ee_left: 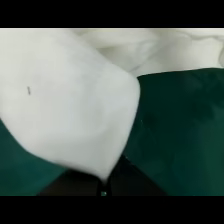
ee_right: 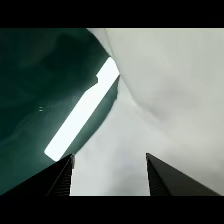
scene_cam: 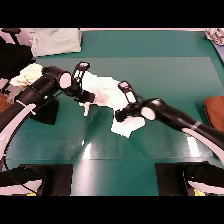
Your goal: Fold the shirts.
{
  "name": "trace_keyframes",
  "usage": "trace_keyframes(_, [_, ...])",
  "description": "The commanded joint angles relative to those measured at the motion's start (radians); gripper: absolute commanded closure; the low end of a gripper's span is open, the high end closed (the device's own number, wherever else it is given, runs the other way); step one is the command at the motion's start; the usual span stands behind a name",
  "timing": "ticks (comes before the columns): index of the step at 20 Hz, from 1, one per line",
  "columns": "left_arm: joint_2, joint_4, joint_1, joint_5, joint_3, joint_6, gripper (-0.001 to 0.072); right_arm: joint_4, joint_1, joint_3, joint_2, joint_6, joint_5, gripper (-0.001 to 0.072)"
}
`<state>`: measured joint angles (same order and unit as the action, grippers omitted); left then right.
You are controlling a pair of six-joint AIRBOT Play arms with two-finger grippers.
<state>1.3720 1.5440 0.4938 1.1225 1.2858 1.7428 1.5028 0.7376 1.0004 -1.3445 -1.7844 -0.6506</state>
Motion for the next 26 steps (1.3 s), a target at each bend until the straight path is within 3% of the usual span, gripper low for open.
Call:
trace_keyframes(1, [-0.002, 0.002, 0.0, 0.041, 0.001, -0.039, 0.0679, 0.172, 0.032, 0.176, -0.171, -0.174, -0.035, 0.019])
trace_keyframes(5, [-0.002, 0.003, 0.0, 0.04, 0.001, -0.061, 0.068, 0.203, 0.038, 0.294, -0.294, -0.265, -0.111, 0.0224])
trace_keyframes(8, [-0.002, 0.014, 0.0, 0.064, 0.001, -0.089, 0.0679, 0.253, 0.012, 0.359, -0.351, -0.307, -0.246, 0.043])
trace_keyframes(10, [-0.002, 0.018, 0.0, 0.068, 0.001, -0.095, 0.0679, 0.254, -0.005, 0.36, -0.336, -0.307, -0.242, 0.0577])
trace_keyframes(11, [-0.002, 0.019, 0.0, 0.068, 0.001, -0.095, 0.0679, 0.27, -0.008, 0.36, -0.319, -0.307, -0.231, 0.069])
trace_keyframes(16, [-0.002, 0.019, 0.0, 0.121, 0.002, -0.103, 0.0679, 0.332, -0.011, 0.359, -0.195, -0.262, -0.261, 0.0696])
trace_keyframes(21, [-0.082, 0.079, 0.0, 0.23, 0.009, -0.128, 0.068, 0.33, -0.054, 0.359, 0.003, -0.093, -0.404, 0.0696])
trace_keyframes(24, [-0.19, 0.15, 0.0, 0.298, 0.055, -0.128, 0.0679, 0.312, -0.186, 0.359, 0.124, -0.011, -0.487, 0.0696])
trace_keyframes(26, [-0.26, 0.169, 0.0, 0.354, 0.12, -0.128, 0.068, 0.228, -0.315, 0.359, 0.198, 0.097, -0.462, 0.0696])
